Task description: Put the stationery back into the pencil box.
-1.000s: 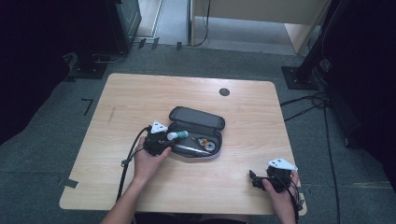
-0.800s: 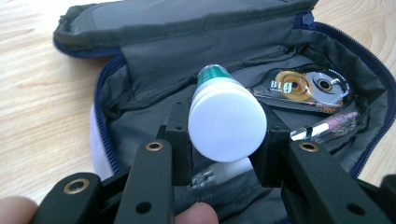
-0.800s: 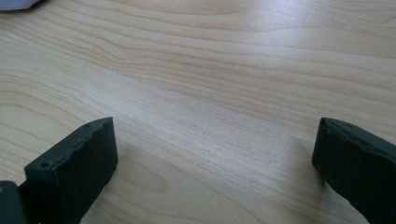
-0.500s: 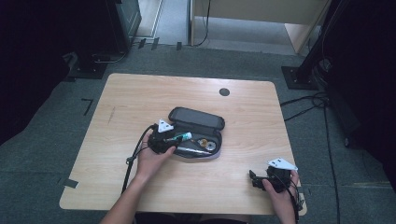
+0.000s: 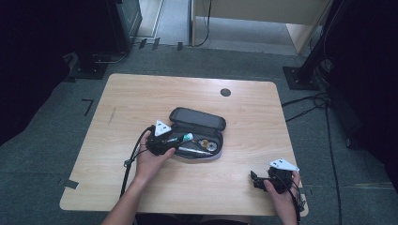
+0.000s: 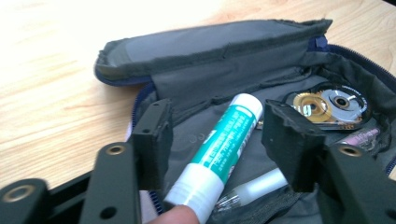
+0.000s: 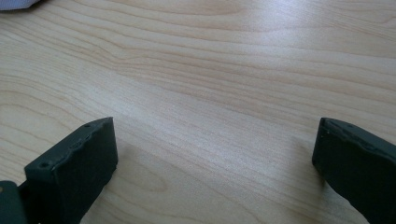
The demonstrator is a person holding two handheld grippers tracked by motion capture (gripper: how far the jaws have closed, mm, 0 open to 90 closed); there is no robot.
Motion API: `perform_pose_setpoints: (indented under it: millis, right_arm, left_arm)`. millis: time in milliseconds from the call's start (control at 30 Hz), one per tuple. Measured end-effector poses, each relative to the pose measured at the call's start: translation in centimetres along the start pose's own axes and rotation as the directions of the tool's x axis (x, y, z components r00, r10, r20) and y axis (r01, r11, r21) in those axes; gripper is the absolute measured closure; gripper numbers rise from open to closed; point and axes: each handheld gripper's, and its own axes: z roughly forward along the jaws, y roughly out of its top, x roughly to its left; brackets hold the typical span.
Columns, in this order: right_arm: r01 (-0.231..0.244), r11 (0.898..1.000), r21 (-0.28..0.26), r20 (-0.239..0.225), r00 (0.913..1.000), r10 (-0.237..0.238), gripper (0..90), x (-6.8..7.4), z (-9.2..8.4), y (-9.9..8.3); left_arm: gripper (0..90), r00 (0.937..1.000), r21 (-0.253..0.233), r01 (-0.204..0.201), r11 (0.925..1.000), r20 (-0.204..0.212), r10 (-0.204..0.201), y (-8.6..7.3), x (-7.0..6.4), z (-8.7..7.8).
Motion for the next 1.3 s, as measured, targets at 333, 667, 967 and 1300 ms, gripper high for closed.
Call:
perform_pose_setpoints:
  millis: [333,667,967,1300]
  right_arm:
    - [0.001,1.000,0.002,0.000,1.0000,-0.001,0.0,0.0,0.0,0.0]
    - [0.000,1.000,0.002,0.000,1.0000,0.000,0.0,0.0,0.0,0.0]
    - [-0.001,1.000,0.003,0.000,1.0000,0.001,0.0,0.0,0.0,0.0]
    - [-0.001,1.000,0.003,0.000,1.0000,0.001,0.0,0.0,0.0,0.0]
  left_arm:
    - [8.0,0.9976,0.052,0.018,0.9985,-0.067,-0.015,-0.6,0.6,-2.3]
    - [0.0,0.9983,0.010,0.048,0.9988,-0.034,-0.048,-2.3,1.8,-4.7]
    - [0.0,0.9945,0.015,0.071,0.9974,-0.078,-0.069,-4.0,2.9,-6.6]
    - [0.0,0.9852,0.008,0.117,0.9931,-0.127,-0.115,-6.4,5.4,-8.5]
